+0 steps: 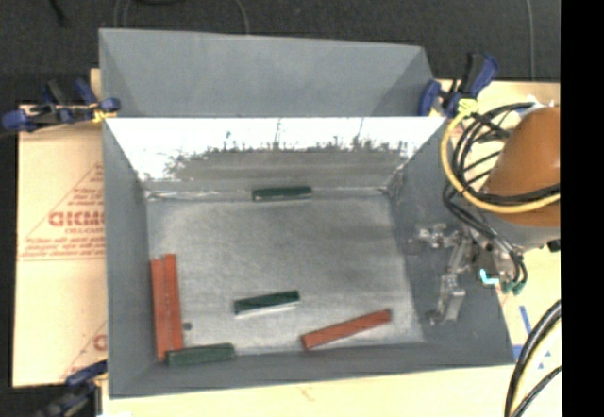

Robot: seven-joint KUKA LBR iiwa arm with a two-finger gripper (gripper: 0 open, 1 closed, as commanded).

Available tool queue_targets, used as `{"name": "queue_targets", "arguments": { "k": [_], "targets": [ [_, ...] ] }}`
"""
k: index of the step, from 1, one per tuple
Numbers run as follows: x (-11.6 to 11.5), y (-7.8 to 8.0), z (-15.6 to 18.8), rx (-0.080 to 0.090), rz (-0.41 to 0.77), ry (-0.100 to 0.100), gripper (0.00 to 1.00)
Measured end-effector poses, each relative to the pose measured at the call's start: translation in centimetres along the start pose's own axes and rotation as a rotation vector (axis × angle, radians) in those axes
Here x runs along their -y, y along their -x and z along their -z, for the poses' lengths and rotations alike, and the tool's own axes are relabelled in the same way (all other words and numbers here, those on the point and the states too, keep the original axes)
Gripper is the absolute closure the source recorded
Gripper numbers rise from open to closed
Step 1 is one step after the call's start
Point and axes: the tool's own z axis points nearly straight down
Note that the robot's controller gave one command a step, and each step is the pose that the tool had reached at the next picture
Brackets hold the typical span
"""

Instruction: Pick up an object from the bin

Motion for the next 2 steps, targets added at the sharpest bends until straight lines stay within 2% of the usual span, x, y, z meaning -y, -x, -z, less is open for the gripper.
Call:
{"name": "queue_targets", "arguments": {
  "k": [1,2],
  "targets": [
    [0.0,0.2,0.3,0.007,0.003,-0.002,0.0],
    [-1.1,-0.3,-5.1,0.013,0.069,-0.003,0.0]
  ]
}}
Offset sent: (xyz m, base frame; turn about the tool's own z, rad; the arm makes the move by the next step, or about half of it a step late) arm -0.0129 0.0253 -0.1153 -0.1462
